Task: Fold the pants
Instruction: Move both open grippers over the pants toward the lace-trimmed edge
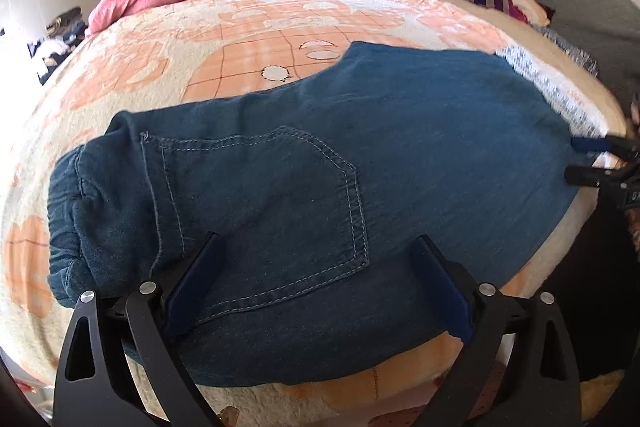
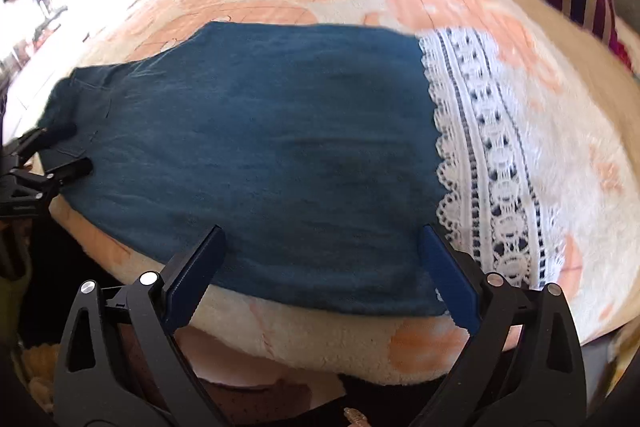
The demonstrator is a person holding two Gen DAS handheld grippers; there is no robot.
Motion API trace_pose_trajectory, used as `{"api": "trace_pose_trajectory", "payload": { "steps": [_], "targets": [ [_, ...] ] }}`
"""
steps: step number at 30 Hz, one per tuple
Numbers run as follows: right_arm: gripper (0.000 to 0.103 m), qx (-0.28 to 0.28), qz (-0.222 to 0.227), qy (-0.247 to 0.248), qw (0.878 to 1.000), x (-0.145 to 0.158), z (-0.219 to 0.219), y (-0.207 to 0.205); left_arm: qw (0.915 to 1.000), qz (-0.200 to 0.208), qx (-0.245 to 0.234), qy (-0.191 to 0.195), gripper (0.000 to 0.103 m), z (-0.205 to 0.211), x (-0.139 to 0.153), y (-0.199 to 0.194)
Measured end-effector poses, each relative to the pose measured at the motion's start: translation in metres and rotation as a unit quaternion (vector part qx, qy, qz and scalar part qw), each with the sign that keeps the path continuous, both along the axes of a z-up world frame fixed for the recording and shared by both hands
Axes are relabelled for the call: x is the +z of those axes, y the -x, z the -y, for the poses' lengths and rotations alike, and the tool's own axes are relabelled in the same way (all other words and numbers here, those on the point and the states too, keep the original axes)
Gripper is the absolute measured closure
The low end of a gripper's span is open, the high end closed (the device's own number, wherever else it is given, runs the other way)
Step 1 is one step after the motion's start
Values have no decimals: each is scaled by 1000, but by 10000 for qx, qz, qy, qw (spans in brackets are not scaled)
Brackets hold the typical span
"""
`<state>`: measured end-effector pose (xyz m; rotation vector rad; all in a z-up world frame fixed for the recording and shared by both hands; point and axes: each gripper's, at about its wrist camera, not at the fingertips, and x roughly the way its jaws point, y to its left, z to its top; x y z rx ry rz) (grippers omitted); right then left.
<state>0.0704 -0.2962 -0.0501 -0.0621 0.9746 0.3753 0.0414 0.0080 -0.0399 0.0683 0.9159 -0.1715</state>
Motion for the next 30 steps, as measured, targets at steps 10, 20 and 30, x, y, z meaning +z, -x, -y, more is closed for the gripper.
{"api": "trace_pose_trajectory", "payload": {
  "steps": [10,20,30],
  "targets": [
    [12,-183,195,-823,9962,26,23,14,9989,-47,-23,457,8,-6,18,10],
    [9,-869,529,-708,9923,46,70,41,9966,311,-372,670,8,16,52,22],
    [9,-1190,560,-967,9866,43,93,47,9935,419,-723,773,8,51,67,19]
  ]
}}
